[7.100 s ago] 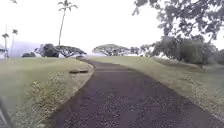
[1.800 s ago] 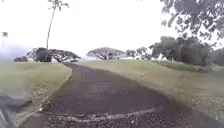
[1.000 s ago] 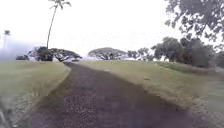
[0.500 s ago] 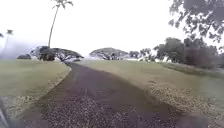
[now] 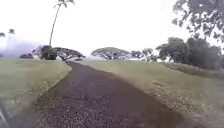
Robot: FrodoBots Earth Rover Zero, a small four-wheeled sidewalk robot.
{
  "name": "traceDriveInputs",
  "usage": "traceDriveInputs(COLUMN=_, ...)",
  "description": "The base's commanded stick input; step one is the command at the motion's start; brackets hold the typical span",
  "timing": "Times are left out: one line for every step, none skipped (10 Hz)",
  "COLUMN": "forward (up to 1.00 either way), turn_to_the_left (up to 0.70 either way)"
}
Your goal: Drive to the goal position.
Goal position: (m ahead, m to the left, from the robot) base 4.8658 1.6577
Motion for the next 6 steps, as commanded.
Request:
traceDriveInputs(forward=0.7, turn_to_the_left=0.0)
traceDriveInputs(forward=0.7, turn_to_the_left=0.0)
traceDriveInputs(forward=0.7, turn_to_the_left=0.0)
traceDriveInputs(forward=0.7, turn_to_the_left=0.0)
traceDriveInputs(forward=0.7, turn_to_the_left=0.0)
traceDriveInputs(forward=0.7, turn_to_the_left=0.0)
